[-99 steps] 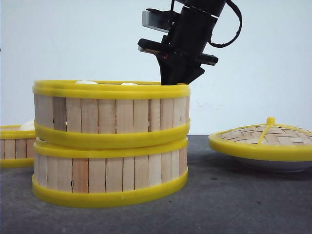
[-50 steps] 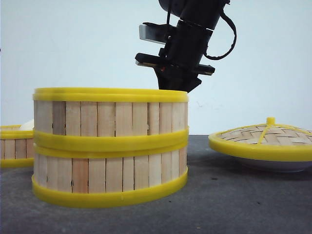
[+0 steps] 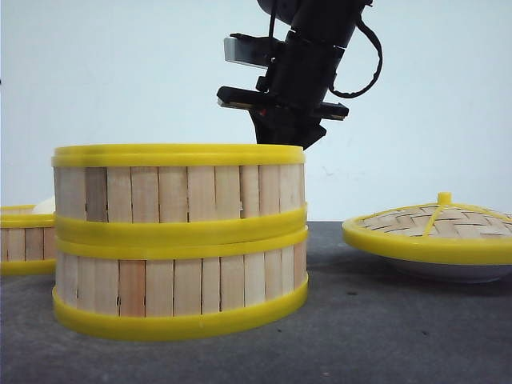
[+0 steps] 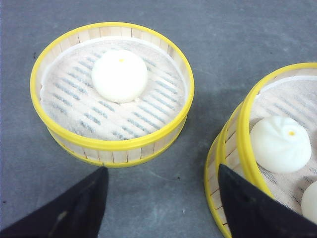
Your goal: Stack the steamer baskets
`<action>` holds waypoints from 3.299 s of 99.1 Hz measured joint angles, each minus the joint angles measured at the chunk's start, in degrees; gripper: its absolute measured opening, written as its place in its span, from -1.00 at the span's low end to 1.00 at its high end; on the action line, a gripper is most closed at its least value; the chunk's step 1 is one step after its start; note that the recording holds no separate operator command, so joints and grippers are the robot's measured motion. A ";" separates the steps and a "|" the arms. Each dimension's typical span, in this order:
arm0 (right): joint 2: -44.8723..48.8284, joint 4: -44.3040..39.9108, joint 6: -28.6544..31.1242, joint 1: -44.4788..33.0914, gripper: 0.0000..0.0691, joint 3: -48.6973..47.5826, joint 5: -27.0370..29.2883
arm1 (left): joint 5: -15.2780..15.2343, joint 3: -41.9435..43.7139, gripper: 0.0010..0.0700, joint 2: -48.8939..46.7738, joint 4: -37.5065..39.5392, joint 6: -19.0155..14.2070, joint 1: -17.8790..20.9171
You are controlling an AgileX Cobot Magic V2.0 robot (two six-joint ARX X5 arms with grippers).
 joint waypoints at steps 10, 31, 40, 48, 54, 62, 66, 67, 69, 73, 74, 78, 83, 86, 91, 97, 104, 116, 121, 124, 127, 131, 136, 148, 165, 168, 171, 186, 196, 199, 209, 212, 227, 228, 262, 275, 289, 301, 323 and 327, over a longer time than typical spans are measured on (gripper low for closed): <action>0.00 0.00 0.00 0.00 -0.94 0.00 0.00 | 0.00 0.00 0.20 0.00 0.00 0.00 0.00; 0.00 0.04 0.02 0.00 -0.89 0.00 1.01 | 0.00 0.00 0.20 0.00 0.00 0.00 0.00; 0.00 0.87 0.04 -0.28 -0.56 0.00 1.73 | 0.00 0.00 0.20 0.00 0.00 0.00 0.00; 0.00 1.55 0.09 -0.76 -0.18 0.02 2.12 | -0.02 0.00 0.20 0.00 0.00 0.00 0.00; 0.00 1.64 0.11 -0.94 0.00 0.02 2.08 | 0.00 0.00 0.20 0.00 0.00 0.02 0.00; 0.00 2.23 0.13 -0.94 0.08 0.02 2.60 | 0.00 0.00 0.20 0.00 0.00 0.02 0.00; 0.00 2.54 0.11 -0.94 0.09 0.02 2.71 | -0.02 0.00 0.20 0.00 0.00 0.02 0.00; 0.00 2.54 0.13 -0.96 0.10 0.04 2.73 | -0.02 0.00 0.20 0.00 0.00 0.02 0.00; -0.02 2.54 0.13 -0.98 0.10 0.07 2.75 | -0.02 0.00 0.20 0.00 0.00 0.02 0.00; -0.20 2.21 0.13 -1.31 0.10 0.07 2.75 | -0.31 0.00 0.20 0.00 0.00 0.02 0.00; -0.28 1.99 0.13 -1.42 0.10 0.07 2.75 | -0.42 0.00 0.20 0.00 0.02 0.02 0.00; -0.85 0.87 0.17 -1.57 0.11 0.07 2.71 | -1.36 0.00 0.20 0.00 0.07 0.02 0.02; -2.16 -1.27 0.22 -2.03 0.11 0.07 2.25 | -2.64 0.00 0.20 0.22 0.59 0.02 0.09; -3.23 -2.71 0.22 -2.36 0.11 0.07 1.90 | -3.28 0.00 0.20 0.48 1.38 0.02 0.31; -5.33 -4.94 0.22 -3.06 0.11 0.07 1.62 | -3.52 0.00 0.20 1.46 2.91 0.00 0.98; -8.35 -7.30 0.22 -4.42 0.11 0.07 1.31 | -3.52 0.00 0.20 3.39 5.38 -0.22 2.01; -11.78 -8.72 0.22 -6.21 0.11 -0.17 1.20 | -3.56 0.35 0.20 6.58 7.69 -0.72 3.34; -17.97 -9.29 0.24 -9.79 0.11 -4.68 1.31 | -3.58 3.78 0.20 13.88 8.35 -1.31 5.49; -20.33 -9.31 0.22 -11.21 0.11 -7.61 1.31 | -3.56 5.70 0.20 17.14 8.66 -1.33 6.51; -21.62 -9.35 0.24 -12.02 0.11 -9.42 1.29 | -3.56 6.95 0.20 19.19 8.68 -1.33 7.15; -22.93 -9.49 0.24 -12.85 0.11 -11.19 1.29 | -3.56 8.33 0.20 21.57 8.79 -1.33 7.82; -24.74 -9.79 0.24 -13.99 0.11 -13.44 1.29 | -3.58 9.57 0.20 24.02 8.98 -1.33 8.44; -27.10 -10.19 0.24 -15.52 0.11 -16.09 1.27 | -3.69 11.37 0.20 27.87 8.96 -1.36 9.40; -33.11 -11.58 0.22 -19.15 0.11 -21.38 1.31 | -3.74 14.69 0.20 35.65 8.94 -1.38 11.15; -39.39 -14.45 0.24 -23.32 0.11 -25.09 1.46 | -3.74 18.45 0.20 44.13 8.96 -1.40 13.05; -40.35 -14.75 0.24 -23.67 0.11 -25.53 1.46 | -3.74 18.93 0.20 45.38 9.14 -1.42 13.31; -41.27 -15.15 0.24 -23.96 0.11 -25.81 1.44 | -3.80 19.34 0.20 46.58 9.55 -1.44 13.42; -44.39 -15.87 0.24 -24.65 0.11 -25.86 1.44 | -3.78 20.68 0.19 51.47 11.39 -1.49 13.53; -45.29 -15.87 0.26 -24.70 0.11 -25.86 1.44 | -3.80 20.76 0.11 53.59 11.67 -1.49 13.53; -45.33 -15.91 0.26 -24.70 0.11 -25.86 1.44 | -3.80 20.76 0.09 54.05 11.78 -1.49 13.53; -45.31 -16.61 0.26 -24.70 0.11 -25.86 1.44 | -3.80 20.76 0.07 54.42 12.09 -1.62 13.53; -45.29 -16.72 0.28 -24.70 0.11 -25.86 1.44 | -3.80 20.76 0.05 54.42 12.20 -1.68 13.55; -45.29 -16.76 0.50 -24.70 0.11 -25.86 1.44 | -3.89 20.76 -0.38 54.42 12.96 -1.97 13.55; -45.29 -16.79 0.52 -24.70 0.11 -25.86 1.44 | -4.00 20.79 -0.41 54.42 12.98 -1.97 13.55; -45.42 -19.02 1.60 -24.70 0.11 -26.03 1.42 | -4.28 20.83 -0.94 54.45 13.60 -3.19 13.57; -45.68 -19.15 1.60 -24.70 0.11 -26.45 1.38 | -4.15 21.51 -0.94 54.45 12.74 -3.19 13.66; -45.68 -19.12 1.60 -24.70 0.11 -26.45 0.68 | -3.69 26.69 -0.94 54.45 7.78 -2.51 13.79; -45.68 -19.02 1.60 -24.70 0.11 -26.45 -0.48 | -3.93 33.18 -0.94 54.45 2.69 -0.74 13.99; -45.68 -18.14 1.49 -24.70 0.11 -26.45 -1.92 | -3.15 44.39 -0.94 53.18 -6.10 1.25 14.14; -45.68 -18.01 1.40 -24.70 0.11 -26.45 -2.01 | -2.23 45.90 -0.94 52.41 -8.00 1.42 14.14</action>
